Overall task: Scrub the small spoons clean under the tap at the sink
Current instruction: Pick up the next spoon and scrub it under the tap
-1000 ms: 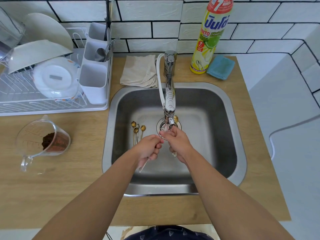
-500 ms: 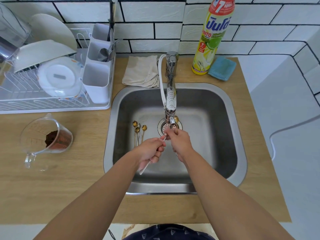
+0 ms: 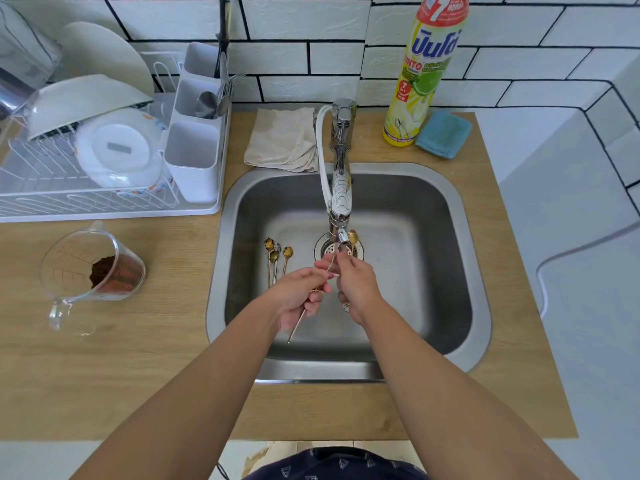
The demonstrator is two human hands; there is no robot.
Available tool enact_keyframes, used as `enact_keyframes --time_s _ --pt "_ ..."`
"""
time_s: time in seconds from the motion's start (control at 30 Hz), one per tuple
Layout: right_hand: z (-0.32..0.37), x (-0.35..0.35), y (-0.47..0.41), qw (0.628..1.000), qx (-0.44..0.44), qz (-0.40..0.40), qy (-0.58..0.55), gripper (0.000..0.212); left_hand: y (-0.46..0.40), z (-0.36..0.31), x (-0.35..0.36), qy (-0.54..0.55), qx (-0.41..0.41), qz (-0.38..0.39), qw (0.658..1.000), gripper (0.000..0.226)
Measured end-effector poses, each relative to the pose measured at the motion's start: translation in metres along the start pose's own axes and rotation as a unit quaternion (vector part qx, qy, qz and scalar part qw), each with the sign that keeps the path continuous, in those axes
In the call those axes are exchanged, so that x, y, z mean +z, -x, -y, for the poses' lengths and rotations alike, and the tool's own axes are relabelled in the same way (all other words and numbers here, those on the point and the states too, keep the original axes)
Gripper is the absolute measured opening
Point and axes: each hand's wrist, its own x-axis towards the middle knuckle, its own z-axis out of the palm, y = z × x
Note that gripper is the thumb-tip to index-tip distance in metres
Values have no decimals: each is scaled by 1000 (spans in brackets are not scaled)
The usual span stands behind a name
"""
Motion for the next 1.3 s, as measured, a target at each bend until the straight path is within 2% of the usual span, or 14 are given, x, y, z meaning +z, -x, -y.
enact_keyframes --time_s 0.07,0.17,0.3,0.37,0.47,0.53,0.6,0.7,0.77,0.87,0.93,0.97,1.2,1.3 --pt "-3 -4 1 999 -1 34 -23 17 0 3 -1 -28 18 -36 999 15" --pt "-4 -1 3 998 -7 53 -38 42 2 7 -1 -101 58 -70 991 15" --pt "2 3 -3 1000 -15 -15 0 16 7 11 -1 -129 78 -75 986 14" --pt "1 0 -6 1000 -11 -3 -7 22 8 10 -1 -136 78 -78 985 15" --pt "-4 -1 -3 998 -19 55 13 23 8 9 -2 -132 75 -80 985 18" --pt "-5 1 0 998 -36 45 28 26 8 10 -1 -137 74 -74 985 19" --pt "-2 3 -2 999 -38 12 30 16 9 11 0 -148 79 -68 984 20" --pt "3 3 -4 1000 -7 -2 -15 26 9 11 0 -147 80 -61 984 19" --pt "0 0 -5 999 6 22 -50 27 10 10 -1 -148 72 -54 985 19" --pt "-5 -3 0 997 -26 76 -4 8 12 8 -2 -112 52 -35 992 21" --pt "-5 -3 0 996 -40 70 24 20 13 5 -2 -93 35 -16 995 22" --pt "-4 -3 -1 998 -39 52 22 20 14 4 -3 -88 25 -7 996 22" --pt "3 -4 -4 996 30 30 -76 31 20 -5 -11 -1 -18 66 998 19" --pt "1 -4 -4 1000 -13 -17 -18 35 19 -1 -8 -60 -14 64 996 20"
